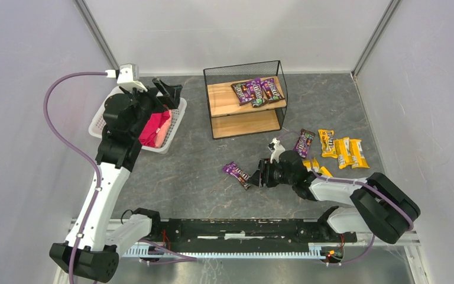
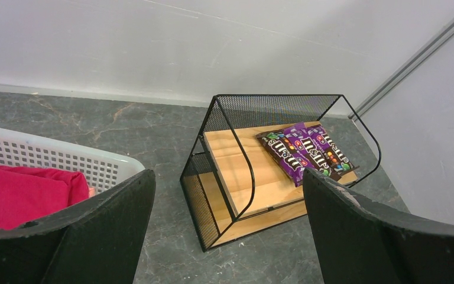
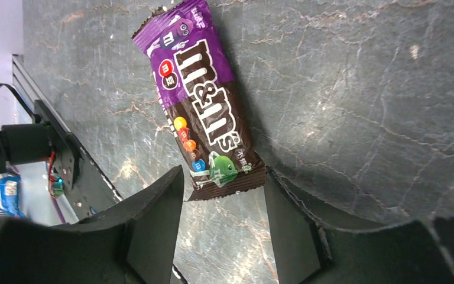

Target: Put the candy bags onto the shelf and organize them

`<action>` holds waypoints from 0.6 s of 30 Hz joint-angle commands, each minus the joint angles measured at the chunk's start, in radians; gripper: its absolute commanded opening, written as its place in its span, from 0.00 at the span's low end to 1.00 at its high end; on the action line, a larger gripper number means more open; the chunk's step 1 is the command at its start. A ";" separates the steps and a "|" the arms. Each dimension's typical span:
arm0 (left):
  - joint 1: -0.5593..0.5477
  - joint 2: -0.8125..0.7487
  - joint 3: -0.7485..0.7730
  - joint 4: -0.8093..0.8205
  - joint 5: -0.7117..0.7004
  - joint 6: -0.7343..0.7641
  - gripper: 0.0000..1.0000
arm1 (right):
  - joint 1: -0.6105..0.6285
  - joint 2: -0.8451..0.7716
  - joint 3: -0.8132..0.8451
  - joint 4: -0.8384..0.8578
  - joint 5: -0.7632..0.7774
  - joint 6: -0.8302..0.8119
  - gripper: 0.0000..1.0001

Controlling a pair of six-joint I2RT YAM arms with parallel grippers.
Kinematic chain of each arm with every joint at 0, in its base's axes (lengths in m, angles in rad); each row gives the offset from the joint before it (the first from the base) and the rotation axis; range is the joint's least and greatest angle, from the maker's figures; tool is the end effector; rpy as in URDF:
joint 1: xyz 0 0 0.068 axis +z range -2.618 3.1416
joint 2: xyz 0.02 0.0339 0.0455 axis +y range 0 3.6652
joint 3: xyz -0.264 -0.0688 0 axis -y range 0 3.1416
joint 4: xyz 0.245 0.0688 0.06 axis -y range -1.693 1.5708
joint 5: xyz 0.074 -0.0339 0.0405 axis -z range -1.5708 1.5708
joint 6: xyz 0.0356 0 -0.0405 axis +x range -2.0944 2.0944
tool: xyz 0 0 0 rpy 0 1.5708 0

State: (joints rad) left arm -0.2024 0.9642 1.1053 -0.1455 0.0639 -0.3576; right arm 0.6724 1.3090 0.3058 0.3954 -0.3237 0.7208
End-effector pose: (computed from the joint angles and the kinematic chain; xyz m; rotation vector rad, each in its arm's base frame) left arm 0.2083 -0.0451 0.4238 -0.0731 1.5946 -0.4880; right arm 0.1670 0.1474 0.1326 -0.1448 2.3749 1.0917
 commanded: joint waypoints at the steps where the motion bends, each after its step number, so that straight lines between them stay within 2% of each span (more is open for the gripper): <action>1: 0.005 0.003 0.001 0.043 0.024 0.002 1.00 | 0.041 0.010 -0.007 0.100 0.100 0.118 0.56; 6: 0.005 0.001 -0.001 0.044 0.017 0.001 1.00 | 0.122 0.023 -0.004 0.160 0.186 0.173 0.52; 12: 0.006 0.002 -0.001 0.042 0.016 0.001 1.00 | 0.199 0.056 0.012 0.211 0.170 0.167 0.53; 15: 0.005 0.002 -0.001 0.043 0.017 0.002 1.00 | 0.199 0.053 0.017 0.174 0.150 0.085 0.55; 18: 0.005 0.002 -0.001 0.042 0.015 0.003 1.00 | 0.199 0.033 0.087 -0.016 0.173 -0.121 0.59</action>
State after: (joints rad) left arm -0.2024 0.9646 1.1053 -0.1455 0.0639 -0.3576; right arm 0.8696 1.3613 0.3038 0.5167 -0.1787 0.8177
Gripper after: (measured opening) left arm 0.996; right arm 0.564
